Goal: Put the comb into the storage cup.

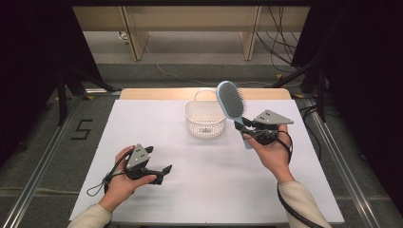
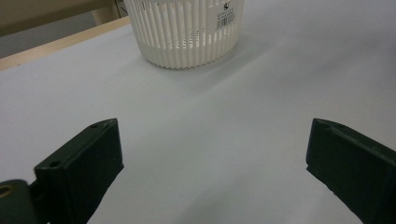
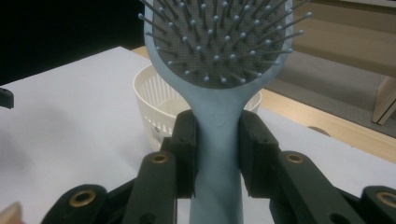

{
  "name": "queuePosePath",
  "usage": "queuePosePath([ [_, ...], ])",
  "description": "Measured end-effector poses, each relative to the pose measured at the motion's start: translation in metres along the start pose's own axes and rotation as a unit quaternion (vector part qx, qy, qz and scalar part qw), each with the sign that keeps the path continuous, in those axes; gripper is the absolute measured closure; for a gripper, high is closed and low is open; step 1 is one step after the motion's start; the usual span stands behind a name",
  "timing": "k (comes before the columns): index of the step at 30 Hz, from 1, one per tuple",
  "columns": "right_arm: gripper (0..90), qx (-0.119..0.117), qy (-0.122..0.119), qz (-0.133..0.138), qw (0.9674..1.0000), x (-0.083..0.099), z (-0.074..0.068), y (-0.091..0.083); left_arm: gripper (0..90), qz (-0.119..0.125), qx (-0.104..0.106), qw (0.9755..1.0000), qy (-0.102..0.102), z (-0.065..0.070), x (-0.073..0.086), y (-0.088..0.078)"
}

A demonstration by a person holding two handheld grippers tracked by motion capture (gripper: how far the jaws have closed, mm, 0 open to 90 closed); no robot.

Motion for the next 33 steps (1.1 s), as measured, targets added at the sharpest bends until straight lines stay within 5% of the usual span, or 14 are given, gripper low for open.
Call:
queuePosePath([
  [33, 70.2, -0.005, 0.0, 0.01, 0.9999, -0.01, -0.001, 0.014, 3.3, -0.001, 0.005, 1.0, 0.001, 0.002, 0.0, 0.001],
])
Point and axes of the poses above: each handheld gripper's, and its own axes: y roughly forward along the jaws, x roughly out of its underside, z roughly to its right, the point moved 9 cm from there along y, roughly forward along the jaws, and after that the axes turned 4 degrees about -x, right-handed, at the moved point
